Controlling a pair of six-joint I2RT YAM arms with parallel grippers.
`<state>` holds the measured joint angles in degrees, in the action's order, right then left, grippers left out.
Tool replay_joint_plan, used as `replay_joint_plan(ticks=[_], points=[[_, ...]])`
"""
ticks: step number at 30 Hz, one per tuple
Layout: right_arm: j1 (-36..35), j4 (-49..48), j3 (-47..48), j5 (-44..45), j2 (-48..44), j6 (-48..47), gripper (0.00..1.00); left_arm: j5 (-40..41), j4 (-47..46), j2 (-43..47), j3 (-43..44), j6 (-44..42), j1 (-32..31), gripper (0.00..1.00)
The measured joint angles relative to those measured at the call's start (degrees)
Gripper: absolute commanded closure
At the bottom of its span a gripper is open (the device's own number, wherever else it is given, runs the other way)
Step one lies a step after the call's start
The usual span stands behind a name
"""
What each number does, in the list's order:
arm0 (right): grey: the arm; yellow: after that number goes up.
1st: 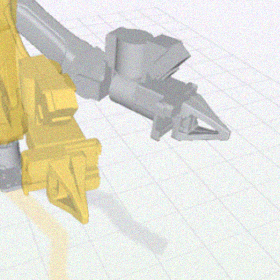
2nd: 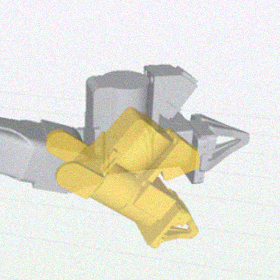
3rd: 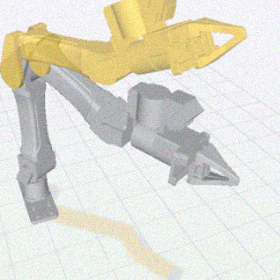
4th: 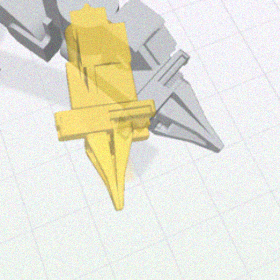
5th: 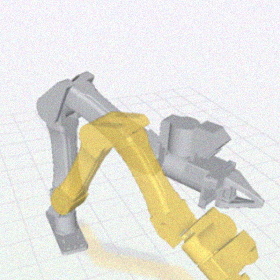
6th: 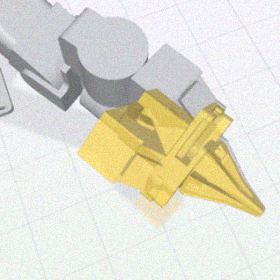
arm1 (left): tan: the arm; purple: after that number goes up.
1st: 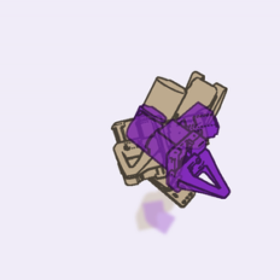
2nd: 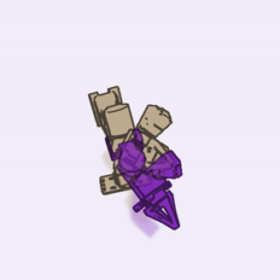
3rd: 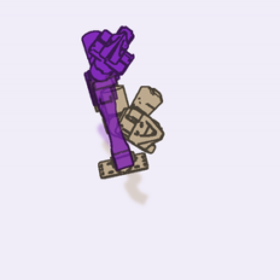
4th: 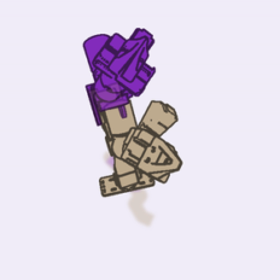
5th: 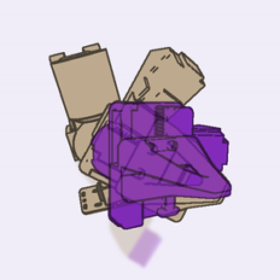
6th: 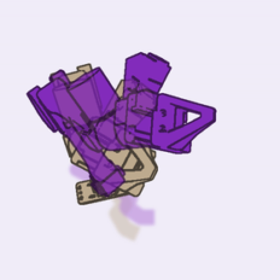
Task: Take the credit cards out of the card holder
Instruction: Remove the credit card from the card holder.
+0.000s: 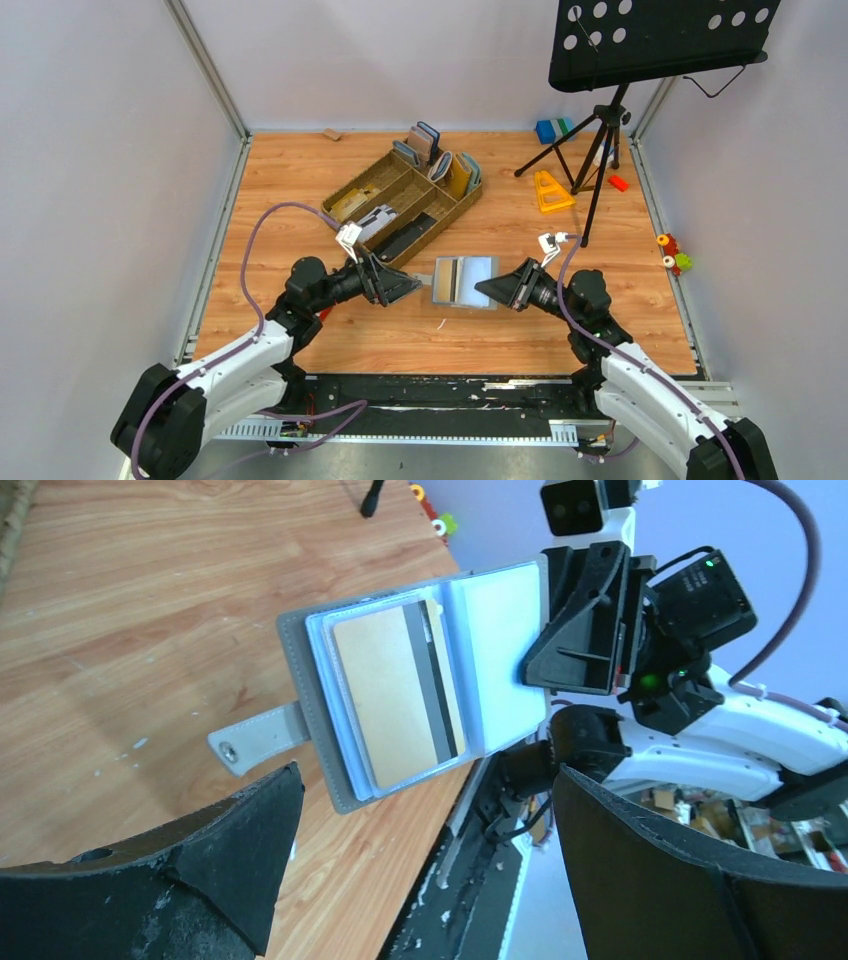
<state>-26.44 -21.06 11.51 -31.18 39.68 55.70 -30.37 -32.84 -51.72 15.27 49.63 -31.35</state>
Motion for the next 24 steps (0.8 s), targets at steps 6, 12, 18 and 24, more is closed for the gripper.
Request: replay_joint_plan(ticks=[6, 12, 18, 24], points=[[0.0, -3.2, 0.1, -2.0, 1.1, 2.8, 1.0, -2.4, -7.6, -4.3, -0.2, 4.3, 0.0, 0.0], [0.0, -6.0, 0.4, -3.8, 1.5, 5.9, 1.0, -3.9, -13.7, -8.9, -1.4, 7.8, 0.0, 0.01], [0.0, -7.2, 1.4, -5.0, 1.5, 7.6, 1.0, -2.3, -9.7, -8.9, -1.2, 5.7, 0.1, 0.0], [0.0, -7.8, 1.5, -6.1, 1.3, 8.6, 1.0, -1.0, -1.4, -7.1, 1.2, 2.2, 1.1, 0.0]])
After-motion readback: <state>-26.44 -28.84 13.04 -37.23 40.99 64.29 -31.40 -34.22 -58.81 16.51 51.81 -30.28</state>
